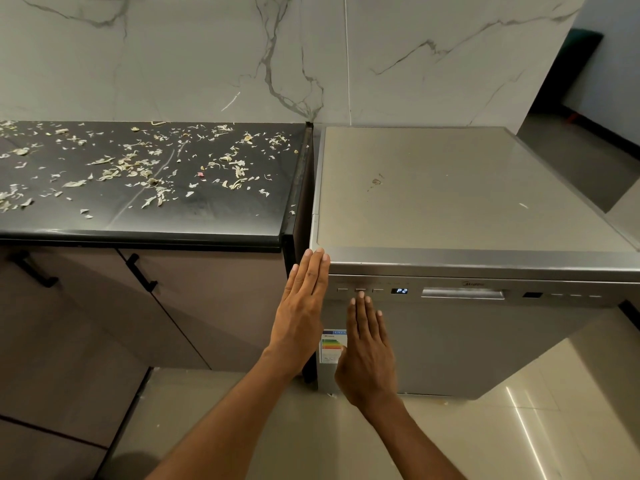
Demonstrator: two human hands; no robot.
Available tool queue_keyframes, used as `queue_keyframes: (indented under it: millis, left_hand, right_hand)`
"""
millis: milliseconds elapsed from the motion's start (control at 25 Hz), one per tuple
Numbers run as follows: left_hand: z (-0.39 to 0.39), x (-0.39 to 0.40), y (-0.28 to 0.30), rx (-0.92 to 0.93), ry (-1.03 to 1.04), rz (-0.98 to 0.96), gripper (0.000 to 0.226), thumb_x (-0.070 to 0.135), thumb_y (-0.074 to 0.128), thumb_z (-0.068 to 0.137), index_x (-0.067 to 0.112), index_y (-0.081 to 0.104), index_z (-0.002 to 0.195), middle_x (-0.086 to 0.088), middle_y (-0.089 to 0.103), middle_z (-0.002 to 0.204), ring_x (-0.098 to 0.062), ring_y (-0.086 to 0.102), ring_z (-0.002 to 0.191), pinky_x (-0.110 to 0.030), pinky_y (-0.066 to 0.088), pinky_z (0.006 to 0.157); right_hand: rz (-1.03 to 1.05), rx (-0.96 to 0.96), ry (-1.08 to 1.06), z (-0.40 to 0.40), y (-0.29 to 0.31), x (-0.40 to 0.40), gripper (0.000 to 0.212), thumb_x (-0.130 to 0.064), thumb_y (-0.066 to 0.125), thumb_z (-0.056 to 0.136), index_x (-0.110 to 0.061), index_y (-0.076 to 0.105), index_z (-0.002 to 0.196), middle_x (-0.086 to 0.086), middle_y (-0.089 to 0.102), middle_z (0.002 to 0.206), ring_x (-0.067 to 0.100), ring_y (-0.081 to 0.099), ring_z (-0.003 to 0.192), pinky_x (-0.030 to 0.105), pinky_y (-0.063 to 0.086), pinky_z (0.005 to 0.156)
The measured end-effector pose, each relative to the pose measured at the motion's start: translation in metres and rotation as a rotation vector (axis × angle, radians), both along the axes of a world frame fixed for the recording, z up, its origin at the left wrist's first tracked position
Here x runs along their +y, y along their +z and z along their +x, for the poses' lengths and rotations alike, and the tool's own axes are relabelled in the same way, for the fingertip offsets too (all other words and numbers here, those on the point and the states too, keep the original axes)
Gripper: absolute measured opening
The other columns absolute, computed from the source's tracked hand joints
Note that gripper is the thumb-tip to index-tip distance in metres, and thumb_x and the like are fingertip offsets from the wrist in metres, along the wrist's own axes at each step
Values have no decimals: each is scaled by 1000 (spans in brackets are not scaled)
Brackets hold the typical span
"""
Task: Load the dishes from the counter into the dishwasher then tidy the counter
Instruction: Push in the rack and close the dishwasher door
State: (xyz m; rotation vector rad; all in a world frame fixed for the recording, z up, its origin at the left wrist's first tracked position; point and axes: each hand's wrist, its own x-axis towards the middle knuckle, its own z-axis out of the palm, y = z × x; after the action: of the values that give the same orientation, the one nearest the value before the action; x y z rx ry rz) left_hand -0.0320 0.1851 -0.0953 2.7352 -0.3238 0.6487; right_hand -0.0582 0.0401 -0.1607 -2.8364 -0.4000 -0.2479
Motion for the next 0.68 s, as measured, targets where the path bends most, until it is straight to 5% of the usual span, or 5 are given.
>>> queue_keyframes:
  millis: [320,480,680]
  left_hand:
    - [-1,-1,-1,-11,-1,-8,91,-14,30,71,7,11,157,-10,10,166,-25,2,153,-44,13,123]
    - [-1,-1,0,-1,-2,-14,99,-21,47,69,7,11,157,-10,10,166,-25,2,153,-41,9,124]
    - [-2,-1,1,6,4,-22,100,-24,44,68,7,11,157,-9,8,166,-23,0,153,-40,8,124]
  right_hand:
    - [50,9,-33,3,4,7,97,-20,49,74,0,7,158,17,-1,167,27,-5,155,41,1,123]
    - [43,21,4,1,0,3,100,-18,53,76,-2,-1,158,15,-10,167,27,-11,154,41,-1,123]
    - [42,28,3,1,2,4,98,-19,47,76,-2,-4,158,15,-15,166,27,-14,154,42,-2,123]
